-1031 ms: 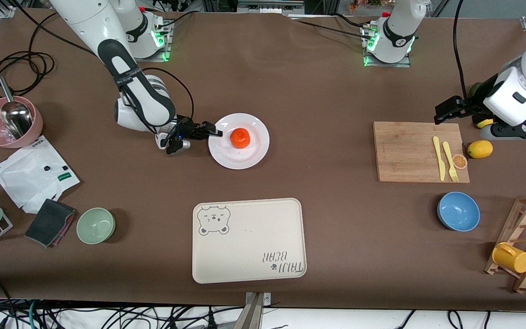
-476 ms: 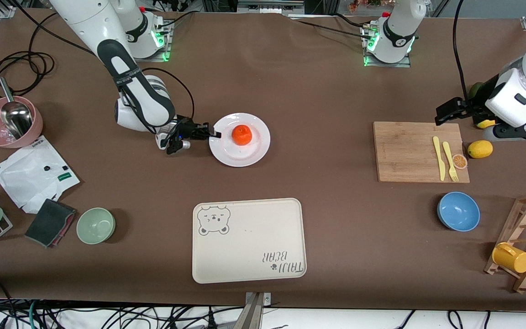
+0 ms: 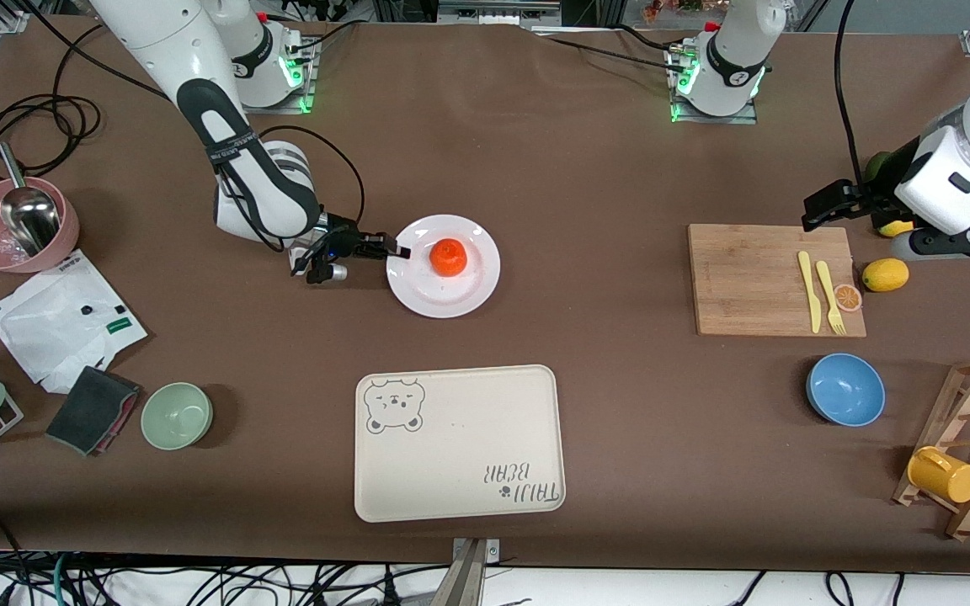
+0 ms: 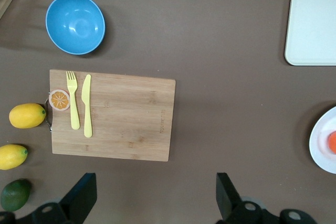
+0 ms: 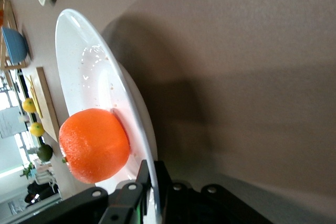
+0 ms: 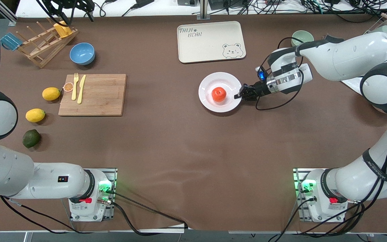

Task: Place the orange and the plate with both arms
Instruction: 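Slide the plate with the orange onto the bear tray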

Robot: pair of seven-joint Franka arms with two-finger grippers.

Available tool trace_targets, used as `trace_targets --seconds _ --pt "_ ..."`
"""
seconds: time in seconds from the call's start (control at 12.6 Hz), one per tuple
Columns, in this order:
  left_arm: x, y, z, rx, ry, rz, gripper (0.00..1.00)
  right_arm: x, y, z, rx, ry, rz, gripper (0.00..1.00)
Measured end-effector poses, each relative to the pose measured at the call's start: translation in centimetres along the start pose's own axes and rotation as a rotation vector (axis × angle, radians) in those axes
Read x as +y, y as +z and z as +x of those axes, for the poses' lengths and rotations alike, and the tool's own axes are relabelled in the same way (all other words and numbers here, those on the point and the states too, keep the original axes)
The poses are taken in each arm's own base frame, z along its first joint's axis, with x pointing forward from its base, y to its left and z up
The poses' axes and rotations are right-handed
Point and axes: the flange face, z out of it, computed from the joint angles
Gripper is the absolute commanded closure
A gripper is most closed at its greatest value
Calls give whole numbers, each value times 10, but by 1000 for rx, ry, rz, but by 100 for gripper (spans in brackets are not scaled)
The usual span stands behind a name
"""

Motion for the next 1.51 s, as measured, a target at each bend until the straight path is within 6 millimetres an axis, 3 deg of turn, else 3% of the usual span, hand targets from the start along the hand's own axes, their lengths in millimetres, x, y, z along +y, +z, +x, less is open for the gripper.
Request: trace_targets --seconds 0.48,0.71,1.19,1.51 --pt "0 0 0 0 -1 0 0 -59 -11 54 75 77 84 100" --pt "0 0 0 0 -1 0 0 -79 -9 90 87 96 102 100" --pt "1 0 0 -1 0 0 0 -95 -6 170 111 164 86 100" --pt "2 0 0 -2 1 0 0 -96 14 207 126 203 100 100"
